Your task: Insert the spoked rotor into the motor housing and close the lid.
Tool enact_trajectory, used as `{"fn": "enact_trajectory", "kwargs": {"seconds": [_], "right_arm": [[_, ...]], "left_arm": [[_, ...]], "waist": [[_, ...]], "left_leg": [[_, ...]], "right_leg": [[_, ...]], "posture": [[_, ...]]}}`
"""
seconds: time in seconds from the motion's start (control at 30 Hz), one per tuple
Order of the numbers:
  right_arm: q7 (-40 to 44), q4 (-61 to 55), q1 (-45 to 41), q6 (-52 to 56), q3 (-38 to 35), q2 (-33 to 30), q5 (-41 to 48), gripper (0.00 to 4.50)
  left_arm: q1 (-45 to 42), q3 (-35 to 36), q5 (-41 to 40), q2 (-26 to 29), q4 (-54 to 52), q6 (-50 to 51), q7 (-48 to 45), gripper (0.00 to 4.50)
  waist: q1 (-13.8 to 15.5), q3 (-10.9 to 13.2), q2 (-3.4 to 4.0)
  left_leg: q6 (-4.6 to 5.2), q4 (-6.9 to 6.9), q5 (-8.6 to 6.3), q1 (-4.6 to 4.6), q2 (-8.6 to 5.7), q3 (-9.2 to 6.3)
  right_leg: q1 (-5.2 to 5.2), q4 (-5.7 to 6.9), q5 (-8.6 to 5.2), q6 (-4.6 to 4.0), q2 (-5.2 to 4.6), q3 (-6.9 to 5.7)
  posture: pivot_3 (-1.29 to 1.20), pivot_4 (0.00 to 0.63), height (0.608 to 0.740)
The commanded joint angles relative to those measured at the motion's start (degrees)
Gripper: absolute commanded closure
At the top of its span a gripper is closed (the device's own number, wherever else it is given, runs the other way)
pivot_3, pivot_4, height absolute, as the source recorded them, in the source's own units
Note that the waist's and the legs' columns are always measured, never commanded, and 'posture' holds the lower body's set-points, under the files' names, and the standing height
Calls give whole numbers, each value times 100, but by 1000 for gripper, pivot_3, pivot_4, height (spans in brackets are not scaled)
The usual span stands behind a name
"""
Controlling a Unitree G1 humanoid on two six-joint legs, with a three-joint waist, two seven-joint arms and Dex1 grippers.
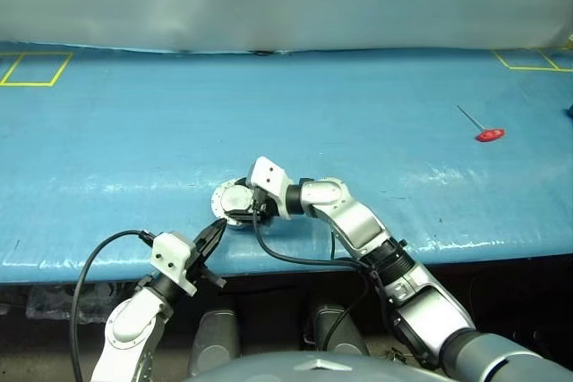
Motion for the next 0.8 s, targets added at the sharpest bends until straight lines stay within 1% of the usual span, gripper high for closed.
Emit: {"fn": "enact_trajectory", "kwargs": {"seconds": [0.03,0.2,0.3,0.8], "right_arm": [[196,156,-118,-262,-40,12,-12,1359],[347,369,-231,-359,-7,-5,-88,1359],[408,446,-303,-232,-23,14,-86,1359],[405,765,-512,-403,-105,65,-232,1359]], "left_arm": [[-11,-4,-83,11,-25,-45,-28,4500],[-10,-13,-78,-9,-6,-55,-39,4500],[-11,-29,-80,-16,3,-54,-52,4500],[-26,-104,-74,-29,42,-61,-90,4500]], "waist": [[-6,0,0],[-10,0,0],[-12,-1,1],[-20,-1,3]], "left_leg": [[0,0,0,1,0,0],[0,0,0,2,0,0],[0,0,0,3,0,1],[0,0,0,15,2,1]], "right_leg": [[1,0,0,0,0,0],[4,0,0,0,0,0],[5,0,0,0,0,1],[10,4,0,0,1,1]], "posture": [[0,150,740],[0,150,740],[0,150,740],[0,150,740]]}}
